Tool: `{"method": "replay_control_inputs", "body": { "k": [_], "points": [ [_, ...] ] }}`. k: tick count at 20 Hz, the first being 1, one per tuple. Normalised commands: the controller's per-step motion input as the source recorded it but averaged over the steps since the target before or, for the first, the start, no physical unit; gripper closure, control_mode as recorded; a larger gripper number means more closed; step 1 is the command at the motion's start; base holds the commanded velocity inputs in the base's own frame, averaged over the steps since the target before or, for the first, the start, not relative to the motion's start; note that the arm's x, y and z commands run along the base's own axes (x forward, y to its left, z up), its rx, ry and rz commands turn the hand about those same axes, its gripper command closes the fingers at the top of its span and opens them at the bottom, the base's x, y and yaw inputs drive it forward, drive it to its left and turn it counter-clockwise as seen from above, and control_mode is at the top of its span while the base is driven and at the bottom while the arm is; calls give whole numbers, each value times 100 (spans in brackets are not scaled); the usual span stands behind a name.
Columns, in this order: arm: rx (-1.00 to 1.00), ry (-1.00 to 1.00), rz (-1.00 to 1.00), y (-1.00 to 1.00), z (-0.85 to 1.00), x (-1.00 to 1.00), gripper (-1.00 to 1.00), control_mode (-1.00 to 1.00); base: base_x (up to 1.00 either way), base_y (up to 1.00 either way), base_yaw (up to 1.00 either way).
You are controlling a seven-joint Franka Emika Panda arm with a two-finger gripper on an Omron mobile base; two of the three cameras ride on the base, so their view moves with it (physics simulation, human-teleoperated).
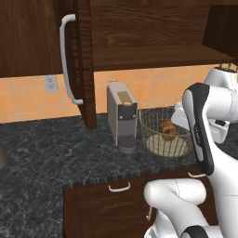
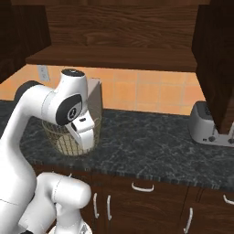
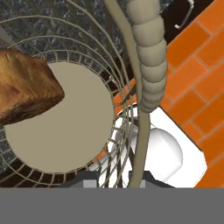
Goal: Open the cabinet, pick up the bread from the cabinet and place it in the basket. Then move the basket to the dining counter.
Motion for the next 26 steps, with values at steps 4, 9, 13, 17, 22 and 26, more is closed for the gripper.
{"method": "replay_control_inputs", "body": {
  "k": [4,9,13,17,22,26],
  "points": [
    [0,0,0,0,0,0,100,100,-67,-13,-47],
    [0,0,0,0,0,0,100,100,-55,-24,-64],
    [0,0,0,0,0,0,100,100,-43,-50,-59],
    [0,0,0,0,0,0,100,100,-16,-49,-64],
    [0,0,0,0,0,0,100,100,0,-51,-78],
    [0,0,0,0,0,0,100,100,0,-49,-86]
  ]
}}
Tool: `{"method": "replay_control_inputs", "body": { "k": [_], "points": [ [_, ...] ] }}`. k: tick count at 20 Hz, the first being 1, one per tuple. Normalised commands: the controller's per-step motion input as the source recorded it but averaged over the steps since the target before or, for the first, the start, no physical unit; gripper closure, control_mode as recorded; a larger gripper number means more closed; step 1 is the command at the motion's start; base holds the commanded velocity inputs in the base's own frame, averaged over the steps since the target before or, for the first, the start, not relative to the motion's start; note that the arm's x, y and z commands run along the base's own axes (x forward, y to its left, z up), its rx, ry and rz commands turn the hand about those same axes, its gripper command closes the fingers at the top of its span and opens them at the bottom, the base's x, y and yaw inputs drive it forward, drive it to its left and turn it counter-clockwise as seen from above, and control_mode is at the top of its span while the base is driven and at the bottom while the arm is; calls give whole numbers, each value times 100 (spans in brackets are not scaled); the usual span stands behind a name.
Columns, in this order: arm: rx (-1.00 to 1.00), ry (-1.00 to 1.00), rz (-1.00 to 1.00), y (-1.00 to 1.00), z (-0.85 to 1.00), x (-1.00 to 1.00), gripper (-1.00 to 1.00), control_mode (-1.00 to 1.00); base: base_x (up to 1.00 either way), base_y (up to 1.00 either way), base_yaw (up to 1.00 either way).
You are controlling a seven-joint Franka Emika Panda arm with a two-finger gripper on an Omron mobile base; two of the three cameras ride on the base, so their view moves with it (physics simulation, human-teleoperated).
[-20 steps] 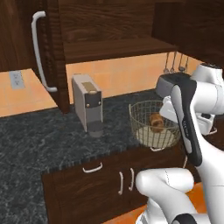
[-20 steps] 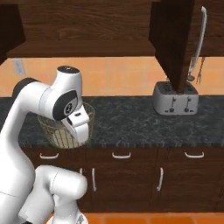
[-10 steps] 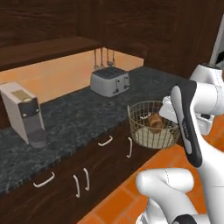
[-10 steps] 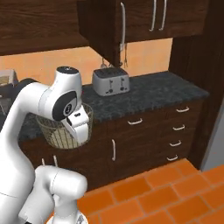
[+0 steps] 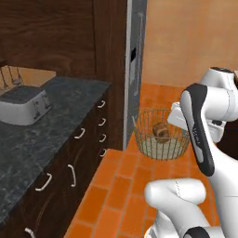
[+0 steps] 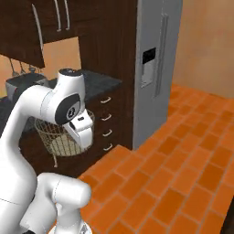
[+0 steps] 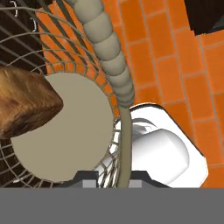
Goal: Open the cabinet, pick up the bread from the cabinet and place it in the basket. Then move the basket to the dining counter.
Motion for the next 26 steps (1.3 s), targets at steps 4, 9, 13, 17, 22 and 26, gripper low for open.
{"method": "replay_control_inputs", "body": {
  "k": [4,9,13,17,22,26],
  "points": [
    [0,0,0,0,0,0,100,100,10,-40,-83],
    [0,0,0,0,0,0,100,100,18,-36,-78],
    [0,0,0,0,0,0,100,100,9,-34,-79],
    [0,0,0,0,0,0,100,100,3,-2,-73],
    [0,0,0,0,0,0,100,100,12,15,-48],
    [0,0,0,0,0,0,100,100,40,41,-39]
  ]
}}
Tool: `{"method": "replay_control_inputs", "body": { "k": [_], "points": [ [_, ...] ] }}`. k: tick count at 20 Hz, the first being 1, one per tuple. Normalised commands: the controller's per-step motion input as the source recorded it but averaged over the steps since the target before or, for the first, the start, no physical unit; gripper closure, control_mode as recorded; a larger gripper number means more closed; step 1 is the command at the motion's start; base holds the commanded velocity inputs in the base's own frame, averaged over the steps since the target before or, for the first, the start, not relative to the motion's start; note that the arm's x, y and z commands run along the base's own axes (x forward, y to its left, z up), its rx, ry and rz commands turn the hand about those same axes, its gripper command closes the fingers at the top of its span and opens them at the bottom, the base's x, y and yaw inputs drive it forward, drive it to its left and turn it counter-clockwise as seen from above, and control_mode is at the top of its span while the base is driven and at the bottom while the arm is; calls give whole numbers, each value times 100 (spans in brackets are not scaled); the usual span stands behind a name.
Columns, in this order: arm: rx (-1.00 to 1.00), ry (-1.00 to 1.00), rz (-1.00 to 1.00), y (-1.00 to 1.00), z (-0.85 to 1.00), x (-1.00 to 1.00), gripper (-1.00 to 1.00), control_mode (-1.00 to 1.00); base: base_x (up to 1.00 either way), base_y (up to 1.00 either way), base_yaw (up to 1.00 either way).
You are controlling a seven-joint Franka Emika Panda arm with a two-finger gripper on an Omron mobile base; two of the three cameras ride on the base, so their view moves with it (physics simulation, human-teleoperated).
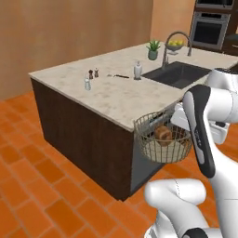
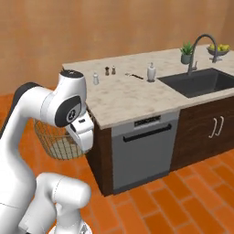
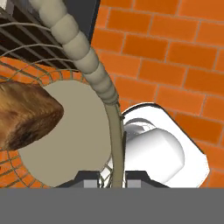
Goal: Open the cabinet, pick up the bread from the cabinet and place it in the basket. Then move the basket to the dining counter.
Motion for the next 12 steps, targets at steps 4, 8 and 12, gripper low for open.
{"method": "replay_control_inputs", "body": {
  "k": [4,8,12],
  "points": [
    [0,0,0,0,0,0,100,100,43,64,-42],
    [0,0,0,0,0,0,100,100,26,96,-41],
    [0,0,0,0,0,0,100,100,5,100,-45]
  ]
}}
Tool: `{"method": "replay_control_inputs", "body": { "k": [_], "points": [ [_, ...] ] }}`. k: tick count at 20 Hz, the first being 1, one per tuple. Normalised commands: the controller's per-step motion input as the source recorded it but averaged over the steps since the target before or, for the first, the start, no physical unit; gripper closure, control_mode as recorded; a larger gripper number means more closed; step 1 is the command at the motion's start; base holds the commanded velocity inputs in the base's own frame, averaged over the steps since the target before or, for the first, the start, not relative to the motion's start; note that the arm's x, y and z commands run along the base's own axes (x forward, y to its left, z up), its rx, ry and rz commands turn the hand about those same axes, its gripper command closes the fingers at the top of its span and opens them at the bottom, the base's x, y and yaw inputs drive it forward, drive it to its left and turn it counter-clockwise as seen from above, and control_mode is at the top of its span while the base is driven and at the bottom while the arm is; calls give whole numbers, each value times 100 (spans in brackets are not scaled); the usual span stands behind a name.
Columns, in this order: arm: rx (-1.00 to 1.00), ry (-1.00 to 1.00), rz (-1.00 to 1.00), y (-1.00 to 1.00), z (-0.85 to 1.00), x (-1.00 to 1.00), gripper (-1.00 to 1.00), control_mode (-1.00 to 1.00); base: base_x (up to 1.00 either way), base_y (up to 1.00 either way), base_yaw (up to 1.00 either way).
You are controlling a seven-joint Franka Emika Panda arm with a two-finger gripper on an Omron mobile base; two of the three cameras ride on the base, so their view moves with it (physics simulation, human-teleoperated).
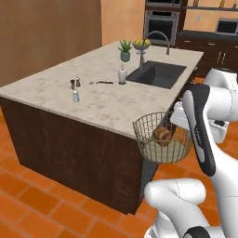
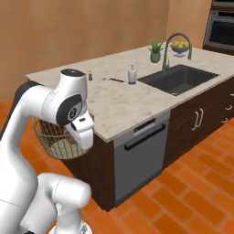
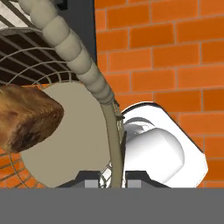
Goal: Open the cabinet, pick up the bread from the cabinet and place it in the basket. Then move the basket to the dining counter.
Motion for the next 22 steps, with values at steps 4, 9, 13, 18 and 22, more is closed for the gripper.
{"method": "replay_control_inputs", "body": {
  "k": [4,9,13,18,22],
  "points": [
    [0,0,0,0,0,0,100,100,14,96,-51],
    [0,0,0,0,0,0,100,100,42,92,-51],
    [0,0,0,0,0,0,100,100,38,98,-53],
    [0,0,0,0,0,0,100,100,30,95,-57],
    [0,0,0,0,0,0,100,100,29,86,-58]
  ]
}}
